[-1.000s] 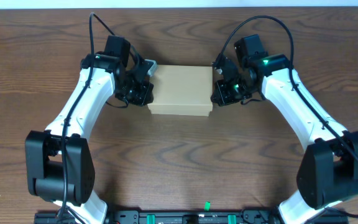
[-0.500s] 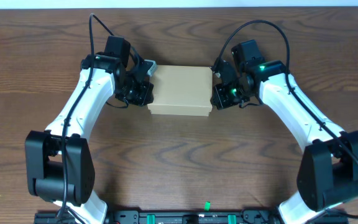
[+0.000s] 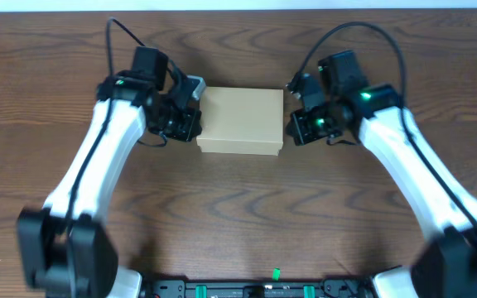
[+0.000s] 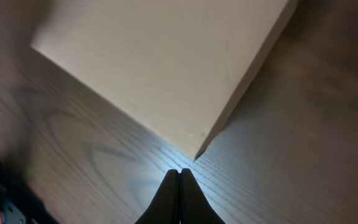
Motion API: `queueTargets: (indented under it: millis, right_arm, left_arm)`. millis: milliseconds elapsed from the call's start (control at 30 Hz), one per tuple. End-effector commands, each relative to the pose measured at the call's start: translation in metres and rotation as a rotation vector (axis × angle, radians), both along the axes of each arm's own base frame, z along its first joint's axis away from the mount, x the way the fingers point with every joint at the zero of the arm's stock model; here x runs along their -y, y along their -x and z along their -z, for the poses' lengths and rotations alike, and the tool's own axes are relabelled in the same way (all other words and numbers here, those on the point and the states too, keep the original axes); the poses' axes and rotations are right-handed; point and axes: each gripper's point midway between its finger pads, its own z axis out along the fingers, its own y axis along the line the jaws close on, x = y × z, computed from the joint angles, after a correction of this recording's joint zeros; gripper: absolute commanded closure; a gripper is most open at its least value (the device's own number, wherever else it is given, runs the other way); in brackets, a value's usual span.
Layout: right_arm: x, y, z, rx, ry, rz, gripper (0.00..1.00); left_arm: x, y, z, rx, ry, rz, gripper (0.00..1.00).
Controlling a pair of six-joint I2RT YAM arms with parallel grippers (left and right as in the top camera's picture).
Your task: Pack container
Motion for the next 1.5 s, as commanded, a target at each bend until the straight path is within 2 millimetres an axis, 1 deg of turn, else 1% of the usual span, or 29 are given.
queueTargets:
  millis: [0, 67, 200, 333, 400, 433, 467, 500, 533, 567, 633, 733, 800, 1467]
  right_arm:
    - [0.004, 0.003, -0.06, 0.184, -0.017, 0.0, 0.99]
    - [0.007, 0.012, -0.085, 0.251, -0.039, 0.001, 0.99]
    - [0.014, 0.036, -0.117, 0.327, -0.064, 0.002, 0.99]
    - [0.023, 0.062, -0.134, 0.352, -0.072, 0.003, 0.99]
    - [0.027, 0.074, -0.138, 0.352, -0.072, 0.003, 0.99]
    - [0.029, 0.079, -0.14, 0.352, -0.072, 0.003, 0.95]
    - [0.03, 0.083, -0.141, 0.351, -0.072, 0.003, 0.83]
    - [0.031, 0.087, -0.141, 0.349, -0.071, 0.003, 0.6]
    - [0.032, 0.09, -0.141, 0.344, -0.07, 0.003, 0.35]
    - [0.033, 0.092, -0.141, 0.341, -0.07, 0.003, 0.01]
    - [0.034, 0.096, -0.139, 0.327, -0.065, 0.002, 0.01]
    - [0.036, 0.101, -0.133, 0.291, -0.053, 0.001, 0.01]
    - [0.036, 0.1, -0.131, 0.282, -0.05, 0.001, 0.01]
    - [0.035, 0.099, -0.129, 0.276, -0.048, 0.001, 0.01]
  left_arm:
    - [-0.002, 0.011, -0.048, 0.132, 0.024, -0.004, 0.94]
    - [-0.004, 0.023, -0.07, 0.191, 0.035, -0.004, 0.94]
    - [-0.009, 0.051, -0.099, 0.248, 0.045, -0.004, 0.94]
    - [-0.014, 0.08, -0.12, 0.293, 0.052, 0.0, 0.94]
    - [-0.016, 0.09, -0.129, 0.326, 0.055, 0.006, 0.94]
    - [-0.017, 0.093, -0.134, 0.346, 0.059, 0.006, 0.94]
    - [-0.017, 0.096, -0.138, 0.362, 0.062, 0.006, 0.92]
    - [-0.018, 0.098, -0.141, 0.375, 0.065, 0.006, 0.71]
    - [-0.018, 0.1, -0.143, 0.385, 0.067, 0.005, 0.44]
    - [-0.018, 0.101, -0.145, 0.39, 0.069, 0.003, 0.05]
    - [-0.019, 0.105, -0.145, 0.384, 0.069, 0.002, 0.05]
    - [-0.02, 0.115, -0.137, 0.326, 0.062, -0.003, 0.05]
    - [-0.021, 0.116, -0.135, 0.312, 0.058, -0.004, 0.05]
    - [-0.021, 0.118, -0.134, 0.306, 0.056, -0.004, 0.05]
